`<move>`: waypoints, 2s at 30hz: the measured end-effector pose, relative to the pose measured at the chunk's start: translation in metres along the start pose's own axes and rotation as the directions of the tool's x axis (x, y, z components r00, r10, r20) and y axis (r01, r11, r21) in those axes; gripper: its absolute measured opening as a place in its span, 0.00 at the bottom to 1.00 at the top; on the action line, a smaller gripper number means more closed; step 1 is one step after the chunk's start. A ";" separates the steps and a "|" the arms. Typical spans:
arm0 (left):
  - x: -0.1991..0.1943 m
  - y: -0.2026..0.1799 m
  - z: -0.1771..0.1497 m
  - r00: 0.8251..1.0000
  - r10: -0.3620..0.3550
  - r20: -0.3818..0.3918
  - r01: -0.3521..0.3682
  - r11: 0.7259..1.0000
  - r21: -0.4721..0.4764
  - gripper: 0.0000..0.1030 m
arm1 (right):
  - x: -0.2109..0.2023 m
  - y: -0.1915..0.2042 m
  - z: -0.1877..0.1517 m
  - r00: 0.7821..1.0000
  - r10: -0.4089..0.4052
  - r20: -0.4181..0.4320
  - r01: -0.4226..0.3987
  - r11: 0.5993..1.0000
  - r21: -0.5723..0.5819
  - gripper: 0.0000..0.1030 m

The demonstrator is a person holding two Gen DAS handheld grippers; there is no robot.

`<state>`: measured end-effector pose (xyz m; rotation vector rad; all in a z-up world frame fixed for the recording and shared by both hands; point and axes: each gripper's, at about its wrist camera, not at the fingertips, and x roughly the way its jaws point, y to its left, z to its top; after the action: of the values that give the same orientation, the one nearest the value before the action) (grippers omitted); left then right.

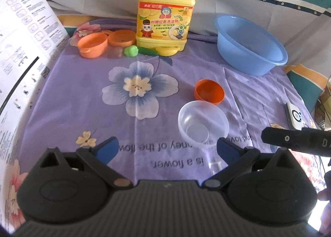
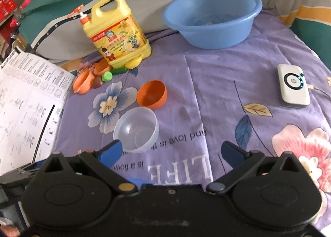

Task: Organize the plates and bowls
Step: 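Move both grippers to the clear plastic bowl and close on its rim, then carry the clear bowl with both grippers and lower it into the blue bowl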

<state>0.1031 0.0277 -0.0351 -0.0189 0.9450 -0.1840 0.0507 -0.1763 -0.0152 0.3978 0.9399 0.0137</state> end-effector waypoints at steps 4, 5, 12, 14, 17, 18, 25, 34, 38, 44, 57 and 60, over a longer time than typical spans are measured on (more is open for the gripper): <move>0.019 -0.004 0.009 1.000 0.005 -0.009 -0.005 1.000 0.015 0.97 | 0.019 -0.001 0.012 1.000 0.004 -0.016 -0.004 1.000 0.029 0.88; 0.024 -0.003 0.011 1.000 0.003 -0.015 -0.003 1.000 0.011 0.92 | 0.024 0.000 0.014 1.000 0.005 -0.022 -0.004 1.000 0.029 0.86; 0.056 -0.004 0.020 0.998 -0.031 -0.060 0.031 0.999 -0.007 0.65 | 0.064 0.011 0.027 0.996 0.034 -0.086 -0.032 0.999 0.016 0.49; 0.063 -0.004 0.021 0.996 -0.039 -0.076 0.039 0.999 -0.007 0.55 | 0.072 0.015 0.028 0.994 0.042 -0.103 -0.041 0.999 0.012 0.42; 0.069 -0.004 0.022 0.996 -0.046 -0.083 0.045 0.999 -0.012 0.46 | 0.084 0.022 0.031 0.991 0.058 -0.117 -0.058 0.998 0.003 0.35; 0.072 -0.003 0.022 0.995 -0.047 -0.086 0.046 0.999 -0.012 0.44 | 0.086 0.024 0.031 0.991 0.060 -0.119 -0.061 0.998 -0.002 0.33; 0.081 -0.010 0.024 0.991 -0.077 -0.106 0.079 0.997 0.012 0.22 | 0.100 0.029 0.030 0.989 0.063 -0.135 -0.065 0.998 -0.008 0.15; 0.082 -0.013 0.022 0.993 -0.064 -0.103 0.067 0.997 0.028 0.14 | 0.102 0.027 0.029 0.990 0.057 -0.126 -0.058 0.998 -0.007 0.13; 0.079 -0.013 0.022 0.993 -0.051 -0.105 0.054 0.998 0.026 0.14 | 0.100 0.030 0.028 0.991 0.053 -0.127 -0.055 0.998 -0.017 0.13; 0.066 -0.015 0.020 0.994 -0.048 -0.095 0.052 0.998 0.035 0.14 | 0.091 0.033 0.024 0.991 0.052 -0.124 -0.057 0.998 -0.036 0.13; 0.014 -0.027 0.006 0.997 -0.050 -0.053 0.053 0.996 0.066 0.15 | 0.036 0.038 0.009 0.996 0.050 -0.072 -0.056 0.996 -0.075 0.13; 0.001 -0.030 0.001 0.998 -0.051 -0.042 0.054 0.996 0.073 0.15 | 0.022 0.038 0.003 0.997 0.051 -0.058 -0.056 0.995 -0.081 0.13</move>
<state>0.0997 -0.0019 -0.0322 0.0282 0.9779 -0.2684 0.0722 -0.1383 -0.0178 0.3473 0.9804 0.1128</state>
